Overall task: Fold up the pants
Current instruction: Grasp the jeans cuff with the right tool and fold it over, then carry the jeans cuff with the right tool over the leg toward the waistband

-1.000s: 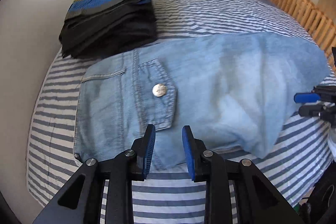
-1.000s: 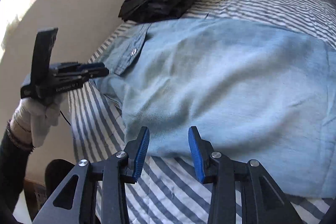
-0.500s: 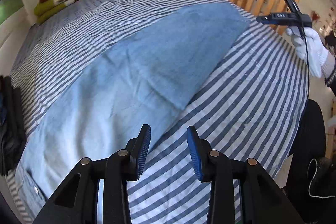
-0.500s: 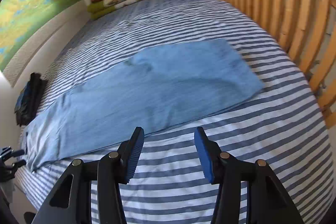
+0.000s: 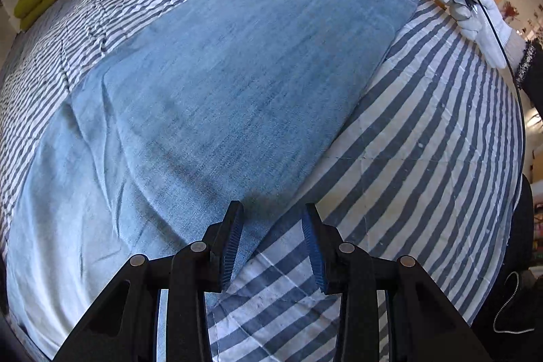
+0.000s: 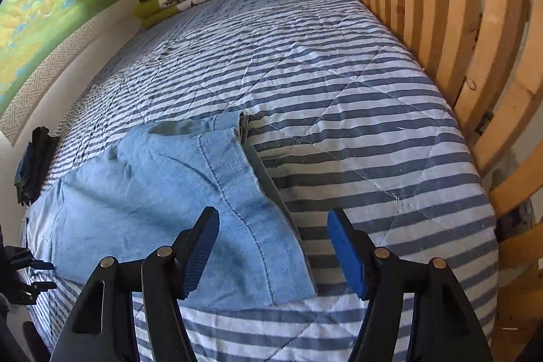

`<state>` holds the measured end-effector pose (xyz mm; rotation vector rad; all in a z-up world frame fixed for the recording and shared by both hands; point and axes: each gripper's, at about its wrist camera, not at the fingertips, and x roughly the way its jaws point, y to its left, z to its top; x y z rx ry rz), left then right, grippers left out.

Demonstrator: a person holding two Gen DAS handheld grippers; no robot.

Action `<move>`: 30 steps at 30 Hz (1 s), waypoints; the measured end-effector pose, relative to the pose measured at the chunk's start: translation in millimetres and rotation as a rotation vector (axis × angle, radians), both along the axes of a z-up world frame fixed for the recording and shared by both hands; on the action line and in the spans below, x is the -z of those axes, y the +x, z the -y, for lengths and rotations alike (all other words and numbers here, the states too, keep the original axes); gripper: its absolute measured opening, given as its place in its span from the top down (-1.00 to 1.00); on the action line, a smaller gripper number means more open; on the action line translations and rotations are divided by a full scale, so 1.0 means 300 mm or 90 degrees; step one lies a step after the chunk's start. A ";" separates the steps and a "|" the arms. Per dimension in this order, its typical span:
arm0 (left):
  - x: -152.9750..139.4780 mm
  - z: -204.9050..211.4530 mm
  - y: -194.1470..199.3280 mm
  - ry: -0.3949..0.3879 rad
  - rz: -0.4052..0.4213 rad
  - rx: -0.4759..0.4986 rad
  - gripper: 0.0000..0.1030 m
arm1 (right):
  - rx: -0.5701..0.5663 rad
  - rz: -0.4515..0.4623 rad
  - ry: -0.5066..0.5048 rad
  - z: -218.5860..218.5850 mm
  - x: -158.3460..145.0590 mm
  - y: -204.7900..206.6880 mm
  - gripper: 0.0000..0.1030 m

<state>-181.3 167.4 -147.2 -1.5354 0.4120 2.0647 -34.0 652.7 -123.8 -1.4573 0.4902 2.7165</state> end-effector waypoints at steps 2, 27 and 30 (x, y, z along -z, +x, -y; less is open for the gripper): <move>0.011 0.003 -0.009 0.004 0.005 -0.005 0.25 | -0.020 0.014 -0.027 -0.023 0.046 -0.020 -0.21; -0.161 0.164 0.069 0.045 -0.065 -0.021 0.20 | 0.037 -0.035 -0.039 0.231 -0.241 0.075 0.85; -0.211 0.264 0.124 0.068 -0.086 -0.049 0.20 | 0.007 -0.057 -0.025 0.413 -0.335 0.039 0.85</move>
